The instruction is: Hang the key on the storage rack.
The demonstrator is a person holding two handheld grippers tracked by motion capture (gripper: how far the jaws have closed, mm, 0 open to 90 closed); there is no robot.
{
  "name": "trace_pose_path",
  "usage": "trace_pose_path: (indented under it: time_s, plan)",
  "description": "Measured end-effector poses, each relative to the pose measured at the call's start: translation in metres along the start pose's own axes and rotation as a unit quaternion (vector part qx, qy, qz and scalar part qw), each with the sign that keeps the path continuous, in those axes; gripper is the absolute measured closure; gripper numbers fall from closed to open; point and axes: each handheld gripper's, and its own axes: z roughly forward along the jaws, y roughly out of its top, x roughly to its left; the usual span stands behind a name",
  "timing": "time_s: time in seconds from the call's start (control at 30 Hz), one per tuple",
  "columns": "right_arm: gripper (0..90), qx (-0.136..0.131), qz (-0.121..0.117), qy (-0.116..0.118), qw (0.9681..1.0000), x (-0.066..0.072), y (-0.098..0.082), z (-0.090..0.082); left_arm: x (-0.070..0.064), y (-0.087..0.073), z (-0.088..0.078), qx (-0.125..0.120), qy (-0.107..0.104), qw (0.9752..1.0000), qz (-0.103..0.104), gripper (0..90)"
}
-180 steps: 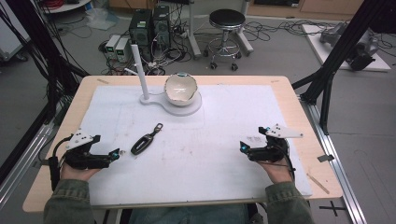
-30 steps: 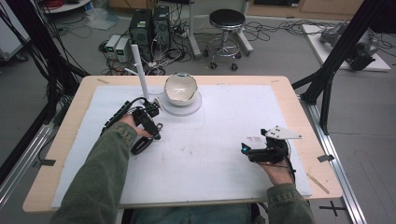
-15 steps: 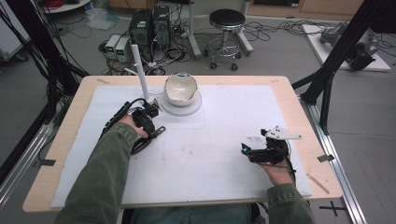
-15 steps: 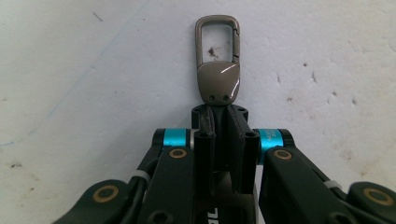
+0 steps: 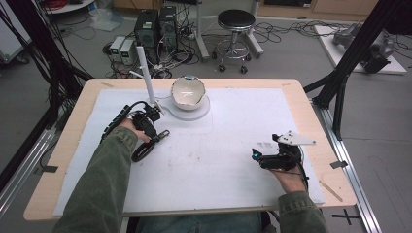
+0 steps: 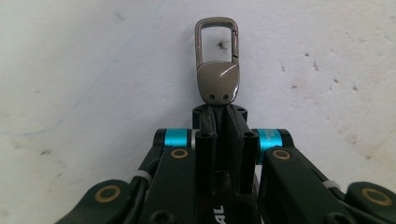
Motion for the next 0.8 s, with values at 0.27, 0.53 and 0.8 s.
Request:
trace_pose_path:
  time_s: [0.27, 0.53, 0.8]
  plan:
    - [0.6, 0.0, 0.002, 0.002, 1.0, 0.0, 0.0, 0.001, 0.004, -0.01, -0.022, -0.041, -0.014, 0.999, -0.012, 82.3]
    - [0.6, -0.002, 0.003, 0.004, 1.0, 0.0, 0.001, 0.001, 0.007, -0.016, -0.037, -0.059, -0.016, 0.998, -0.015, 82.3]
    - [0.6, -0.001, 0.006, 0.005, 1.0, 0.0, 0.002, 0.001, 0.014, -0.021, -0.069, -0.099, -0.016, 0.9948, -0.018, 82.2]
